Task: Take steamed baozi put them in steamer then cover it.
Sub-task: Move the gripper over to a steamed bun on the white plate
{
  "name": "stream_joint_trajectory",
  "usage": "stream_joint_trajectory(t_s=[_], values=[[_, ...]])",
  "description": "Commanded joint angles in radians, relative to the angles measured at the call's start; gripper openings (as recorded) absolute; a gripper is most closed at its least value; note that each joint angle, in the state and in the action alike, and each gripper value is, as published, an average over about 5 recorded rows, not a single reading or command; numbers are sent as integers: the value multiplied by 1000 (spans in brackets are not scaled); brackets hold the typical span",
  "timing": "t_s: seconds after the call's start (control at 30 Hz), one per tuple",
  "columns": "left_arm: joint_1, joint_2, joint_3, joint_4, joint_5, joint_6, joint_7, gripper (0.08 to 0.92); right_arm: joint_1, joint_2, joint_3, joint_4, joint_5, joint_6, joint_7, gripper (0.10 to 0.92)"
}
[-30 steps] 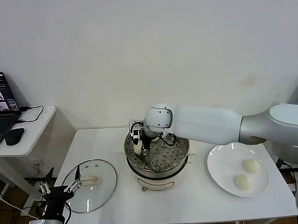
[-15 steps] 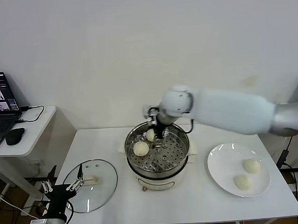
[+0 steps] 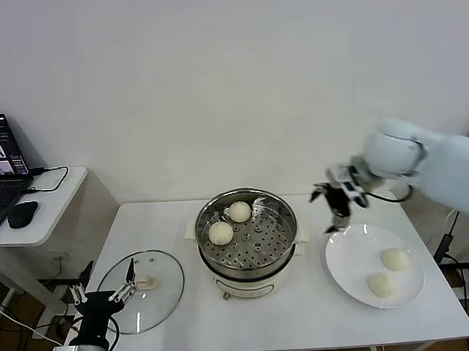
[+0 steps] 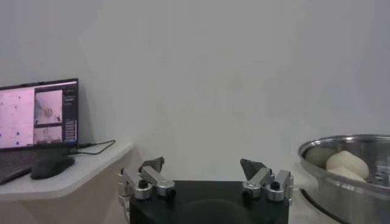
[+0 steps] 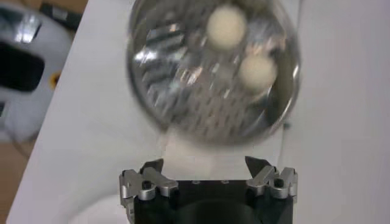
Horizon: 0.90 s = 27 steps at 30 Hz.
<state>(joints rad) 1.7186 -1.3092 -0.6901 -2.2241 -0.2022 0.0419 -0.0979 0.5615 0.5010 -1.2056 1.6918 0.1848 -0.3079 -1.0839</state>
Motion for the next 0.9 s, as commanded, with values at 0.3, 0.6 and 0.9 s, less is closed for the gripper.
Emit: stream_joint_trajectory(t_s=[0.3, 0.6, 0.9], values=[[8, 1, -1, 1, 8, -1, -1, 823, -721, -324, 463, 24, -360, 167, -28, 823], [12, -3, 3, 6, 14, 0, -1, 823, -897, -255, 610, -41, -414, 165, -3, 823], [11, -3, -7, 9, 14, 1, 0, 823, -910, -155, 620, -136, -421, 156, 22, 822]])
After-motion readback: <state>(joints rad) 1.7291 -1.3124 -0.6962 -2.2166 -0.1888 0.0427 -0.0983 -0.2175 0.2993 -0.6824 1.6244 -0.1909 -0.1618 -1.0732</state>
